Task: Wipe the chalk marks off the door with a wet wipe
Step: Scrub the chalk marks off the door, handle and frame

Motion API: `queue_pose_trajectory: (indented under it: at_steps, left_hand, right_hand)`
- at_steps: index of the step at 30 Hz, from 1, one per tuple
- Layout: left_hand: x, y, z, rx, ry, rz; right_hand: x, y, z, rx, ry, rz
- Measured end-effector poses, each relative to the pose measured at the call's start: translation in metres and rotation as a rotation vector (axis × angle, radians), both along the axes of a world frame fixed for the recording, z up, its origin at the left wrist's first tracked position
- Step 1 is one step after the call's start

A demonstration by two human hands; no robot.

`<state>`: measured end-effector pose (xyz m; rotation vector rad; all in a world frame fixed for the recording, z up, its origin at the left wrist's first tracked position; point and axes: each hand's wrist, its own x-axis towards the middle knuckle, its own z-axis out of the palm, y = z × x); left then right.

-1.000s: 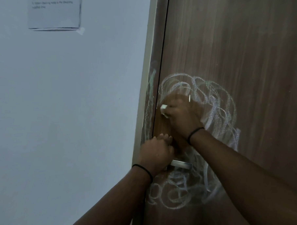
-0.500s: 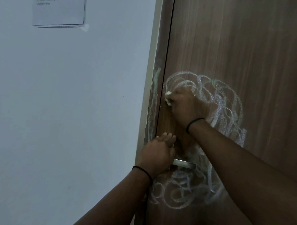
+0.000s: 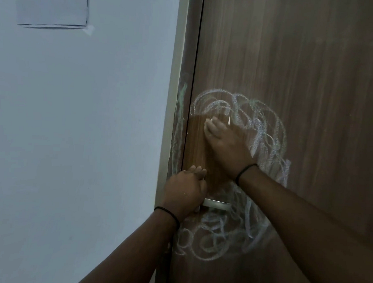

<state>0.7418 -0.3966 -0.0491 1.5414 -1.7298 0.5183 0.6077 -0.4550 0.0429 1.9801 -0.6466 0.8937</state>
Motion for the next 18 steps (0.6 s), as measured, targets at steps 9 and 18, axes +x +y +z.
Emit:
queue_pose_trajectory:
  at_steps: [9,18]
  left_hand:
    - [-0.003,0.002,0.000,-0.025,-0.011,0.024]
    - [-0.009,0.003,0.006,0.025,-0.008,0.072]
  right_hand:
    - [-0.024,-0.005,-0.004,0.205,-0.238,-0.237]
    - [-0.040,-0.004,0.005,0.262,-0.304,-0.203]
